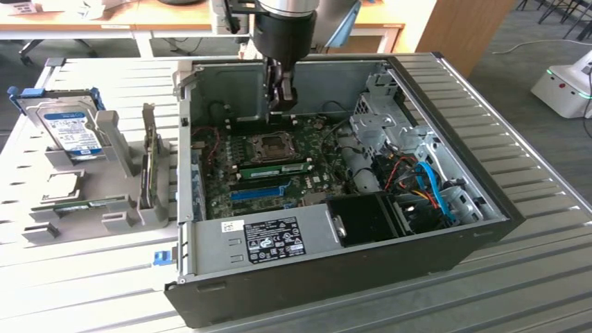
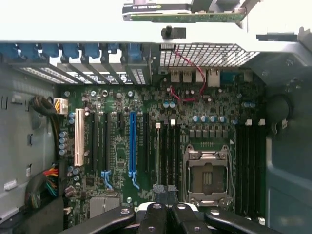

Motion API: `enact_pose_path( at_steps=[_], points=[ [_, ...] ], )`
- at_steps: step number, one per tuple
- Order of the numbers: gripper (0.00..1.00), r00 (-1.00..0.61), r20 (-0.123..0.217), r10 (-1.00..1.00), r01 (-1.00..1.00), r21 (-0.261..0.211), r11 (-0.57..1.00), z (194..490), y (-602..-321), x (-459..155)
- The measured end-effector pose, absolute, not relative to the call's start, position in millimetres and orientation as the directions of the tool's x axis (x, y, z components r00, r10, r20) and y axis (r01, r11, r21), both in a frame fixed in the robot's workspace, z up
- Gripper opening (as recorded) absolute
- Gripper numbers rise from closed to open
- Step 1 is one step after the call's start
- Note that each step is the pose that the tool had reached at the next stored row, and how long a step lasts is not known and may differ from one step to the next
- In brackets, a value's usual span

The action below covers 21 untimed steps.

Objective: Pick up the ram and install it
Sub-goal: 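Press down the ram until it locks into place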

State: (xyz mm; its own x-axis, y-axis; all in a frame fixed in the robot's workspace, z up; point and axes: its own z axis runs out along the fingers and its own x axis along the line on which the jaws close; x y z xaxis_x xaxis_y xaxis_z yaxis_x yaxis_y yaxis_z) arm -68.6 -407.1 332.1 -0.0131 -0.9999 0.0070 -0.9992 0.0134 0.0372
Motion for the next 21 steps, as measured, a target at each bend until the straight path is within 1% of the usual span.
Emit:
enact_pose_path(
  at_steps=[15, 21],
  points=[
    [0.1, -0.013, 0.007, -1.0, -0.999, 0.037, 0.013, 332, -407, -44],
    [0.1, -0.013, 0.006, -1.0, -0.999, 0.034, 0.014, 332, -407, -43]
  ],
)
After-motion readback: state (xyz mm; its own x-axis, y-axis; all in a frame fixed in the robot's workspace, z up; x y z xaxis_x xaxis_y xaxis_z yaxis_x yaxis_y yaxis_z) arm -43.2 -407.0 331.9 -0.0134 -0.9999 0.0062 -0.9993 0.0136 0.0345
